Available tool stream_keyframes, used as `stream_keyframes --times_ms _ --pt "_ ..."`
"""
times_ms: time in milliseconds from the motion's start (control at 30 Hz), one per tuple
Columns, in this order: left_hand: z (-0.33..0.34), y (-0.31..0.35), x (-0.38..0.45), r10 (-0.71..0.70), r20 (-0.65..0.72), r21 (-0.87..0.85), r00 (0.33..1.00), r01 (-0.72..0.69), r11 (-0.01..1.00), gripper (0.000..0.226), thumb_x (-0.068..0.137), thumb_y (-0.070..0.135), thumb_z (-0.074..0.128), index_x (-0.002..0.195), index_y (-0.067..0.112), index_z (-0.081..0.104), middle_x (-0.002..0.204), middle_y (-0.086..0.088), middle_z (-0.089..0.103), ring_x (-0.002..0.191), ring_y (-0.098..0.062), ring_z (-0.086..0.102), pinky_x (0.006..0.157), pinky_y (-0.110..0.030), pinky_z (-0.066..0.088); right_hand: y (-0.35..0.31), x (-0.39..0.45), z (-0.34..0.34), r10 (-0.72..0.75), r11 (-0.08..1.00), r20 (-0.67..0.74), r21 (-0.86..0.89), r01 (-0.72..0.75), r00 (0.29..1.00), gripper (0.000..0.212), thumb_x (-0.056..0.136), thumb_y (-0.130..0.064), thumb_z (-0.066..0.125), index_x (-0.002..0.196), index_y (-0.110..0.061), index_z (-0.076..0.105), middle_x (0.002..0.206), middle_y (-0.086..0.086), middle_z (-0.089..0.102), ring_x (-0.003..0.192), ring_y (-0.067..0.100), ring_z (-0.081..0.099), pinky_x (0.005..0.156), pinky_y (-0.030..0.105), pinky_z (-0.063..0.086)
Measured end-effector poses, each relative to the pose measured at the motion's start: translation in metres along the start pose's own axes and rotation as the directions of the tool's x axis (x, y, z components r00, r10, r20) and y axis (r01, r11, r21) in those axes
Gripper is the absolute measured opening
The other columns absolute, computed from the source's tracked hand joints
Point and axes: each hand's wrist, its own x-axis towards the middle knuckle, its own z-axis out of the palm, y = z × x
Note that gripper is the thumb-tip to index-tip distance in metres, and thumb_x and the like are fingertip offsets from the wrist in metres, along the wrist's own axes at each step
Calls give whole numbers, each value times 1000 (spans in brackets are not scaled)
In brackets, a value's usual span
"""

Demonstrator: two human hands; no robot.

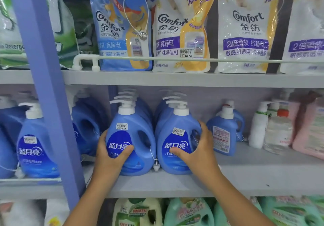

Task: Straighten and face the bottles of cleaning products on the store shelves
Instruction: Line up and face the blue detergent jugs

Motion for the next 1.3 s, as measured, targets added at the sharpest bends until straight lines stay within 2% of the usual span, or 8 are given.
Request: stream_keyframes --times_ms 100,300,533,667,767,867,1067,1300 --pt "-3 2 0 -48 10 -26 999 48 999 80 61 40 93 114 73 42 113 29 65 98 8 66 78 -23 54 3 -1 -4 10 1000 44 10 -10 999 114 49 -64 93 139 -61 24 133 -42 33 128 -13 42 86 -2 42" --pt "-5 1 1 -85 13 -80 996 85 993 82 53 52 91 115 74 43 107 37 64 93 9 67 78 -28 57 12 -3 -12 92 992 86 78 -99 992 102 44 -56 100 120 -70 33 120 -39 53 112 -15 57 74 2 50" --pt "-4 3 -1 -77 -5 -93 997 76 993 84 54 52 94 117 75 43 117 23 66 99 2 68 79 -28 57 13 -2 -12 96 995 145 14 -99 985 101 49 -60 97 123 -64 28 120 -50 41 115 -20 49 77 0 46" --pt "-4 3 -2 -86 -6 -103 996 85 991 81 54 51 89 118 74 44 118 23 66 97 6 67 79 -27 58 7 4 -18 189 980 193 32 -198 963 92 55 -68 85 129 -45 34 123 -35 49 108 -14 58 75 6 51" --pt "-5 1 -2 -92 -9 -114 996 90 989 87 54 50 90 128 65 45 119 22 66 97 5 68 78 -26 58 3 43 -34 376 908 91 163 -387 922 52 70 -82 53 103 -41 50 95 -14 60 85 5 63 70 16 51" --pt "-4 0 -1 -94 -22 -119 995 90 989 90 53 51 90 130 62 46 117 25 66 97 4 68 79 -27 58 12 88 -37 540 764 126 342 -547 832 53 85 -84 44 110 -42 64 96 -7 67 96 7 64 100 41 52" --pt "-5 3 -2 -99 -34 -111 994 95 989 89 47 57 97 117 74 45 110 36 65 92 9 68 77 -30 57 22 106 -17 525 543 473 454 -706 708 68 88 -80 52 130 -28 67 120 11 75 105 20 75 72 28 62" --pt "-6 1 0 -104 -44 -111 994 98 989 88 42 63 90 116 76 45 108 37 65 92 7 68 76 -30 59 11 98 -17 427 549 519 502 -668 740 40 89 -68 48 86 -48 82 93 -5 81 86 8 77 64 19 59"
